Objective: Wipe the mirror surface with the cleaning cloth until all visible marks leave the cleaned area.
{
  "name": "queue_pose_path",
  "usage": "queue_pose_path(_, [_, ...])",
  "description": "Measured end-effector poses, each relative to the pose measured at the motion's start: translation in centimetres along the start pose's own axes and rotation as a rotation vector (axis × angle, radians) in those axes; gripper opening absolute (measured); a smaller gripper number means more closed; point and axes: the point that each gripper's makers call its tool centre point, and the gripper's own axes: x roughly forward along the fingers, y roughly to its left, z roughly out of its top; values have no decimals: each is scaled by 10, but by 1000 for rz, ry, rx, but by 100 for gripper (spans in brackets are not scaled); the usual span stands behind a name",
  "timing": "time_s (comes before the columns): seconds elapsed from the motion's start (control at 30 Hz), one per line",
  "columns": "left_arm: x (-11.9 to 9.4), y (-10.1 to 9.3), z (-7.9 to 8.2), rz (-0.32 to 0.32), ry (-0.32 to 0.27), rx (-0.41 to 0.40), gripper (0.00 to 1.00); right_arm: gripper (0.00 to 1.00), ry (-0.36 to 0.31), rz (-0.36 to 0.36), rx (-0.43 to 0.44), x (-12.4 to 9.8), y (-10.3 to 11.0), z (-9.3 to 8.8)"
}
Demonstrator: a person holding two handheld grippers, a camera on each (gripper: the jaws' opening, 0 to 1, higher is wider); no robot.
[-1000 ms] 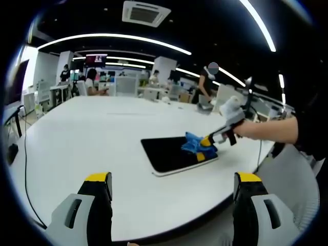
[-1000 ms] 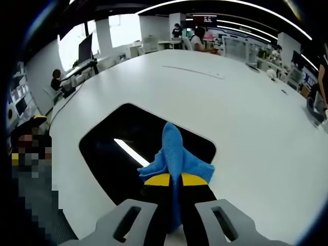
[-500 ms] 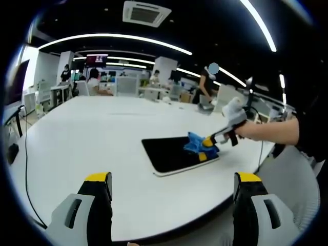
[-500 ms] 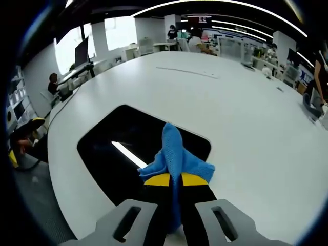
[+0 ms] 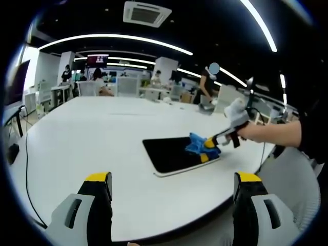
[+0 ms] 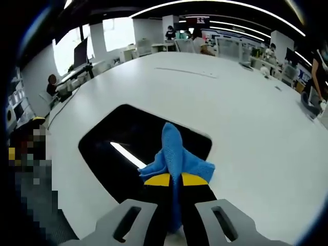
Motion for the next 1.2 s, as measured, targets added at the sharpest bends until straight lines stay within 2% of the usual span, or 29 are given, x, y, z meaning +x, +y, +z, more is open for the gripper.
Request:
queue_pose_path(0.63, [0, 1, 0, 5, 1, 1, 99, 0, 15, 3, -30, -15, 16, -16])
queue_pose_path(1.2, [0, 0, 0, 1, 0, 1, 99, 0, 9, -10, -41, -14, 21, -16])
